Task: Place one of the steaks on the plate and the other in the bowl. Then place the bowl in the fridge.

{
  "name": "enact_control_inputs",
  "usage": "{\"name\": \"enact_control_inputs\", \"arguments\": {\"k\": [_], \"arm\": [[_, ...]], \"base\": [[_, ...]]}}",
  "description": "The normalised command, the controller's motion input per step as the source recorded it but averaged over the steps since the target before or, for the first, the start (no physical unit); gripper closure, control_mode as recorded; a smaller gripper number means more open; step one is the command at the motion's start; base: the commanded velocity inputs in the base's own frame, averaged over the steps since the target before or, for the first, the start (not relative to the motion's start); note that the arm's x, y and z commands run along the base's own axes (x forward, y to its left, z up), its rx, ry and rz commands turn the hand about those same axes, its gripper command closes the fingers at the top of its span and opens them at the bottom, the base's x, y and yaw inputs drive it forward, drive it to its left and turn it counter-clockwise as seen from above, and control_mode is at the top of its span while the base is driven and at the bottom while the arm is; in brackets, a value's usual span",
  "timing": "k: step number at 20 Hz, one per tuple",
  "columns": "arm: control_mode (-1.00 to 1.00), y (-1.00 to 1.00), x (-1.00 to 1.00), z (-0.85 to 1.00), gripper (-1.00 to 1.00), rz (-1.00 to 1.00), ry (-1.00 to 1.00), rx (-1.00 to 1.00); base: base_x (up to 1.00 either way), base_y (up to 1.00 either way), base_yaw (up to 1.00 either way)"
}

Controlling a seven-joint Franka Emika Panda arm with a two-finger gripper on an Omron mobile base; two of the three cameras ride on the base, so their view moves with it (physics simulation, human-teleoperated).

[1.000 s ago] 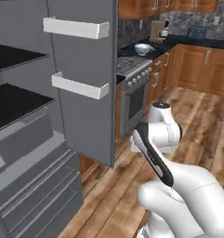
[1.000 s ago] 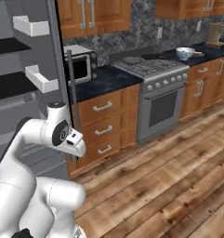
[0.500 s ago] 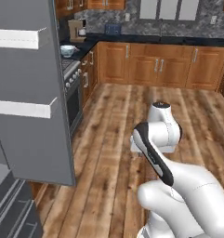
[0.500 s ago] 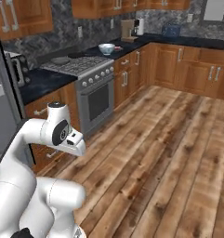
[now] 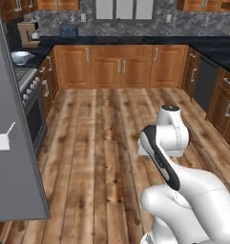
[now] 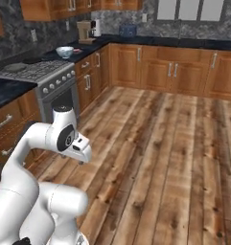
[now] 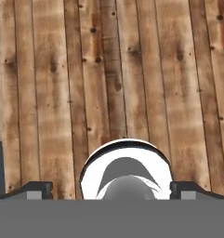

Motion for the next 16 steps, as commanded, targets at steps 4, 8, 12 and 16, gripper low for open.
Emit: {"name": "enact_control_inputs", "arguments": {"k": [4,8,12,16], "arm": [[1.0,0.0,0.0,0.0,-1.0,0.0,0.0,0.0],[1.0,0.0,0.0,0.0,-1.0,0.0,0.0,0.0],[1.0,0.0,0.0,0.0,-1.0,0.0,0.0,0.0],[1.0,0.0,0.0,0.0,-1.0,0.0,0.0,0.0]], "base": [[0.81,-0.66,0.06],[0.71,-0.96,0.2],[0.81,-0.89,0.3],[1.0,-0.54,0.42]]}}
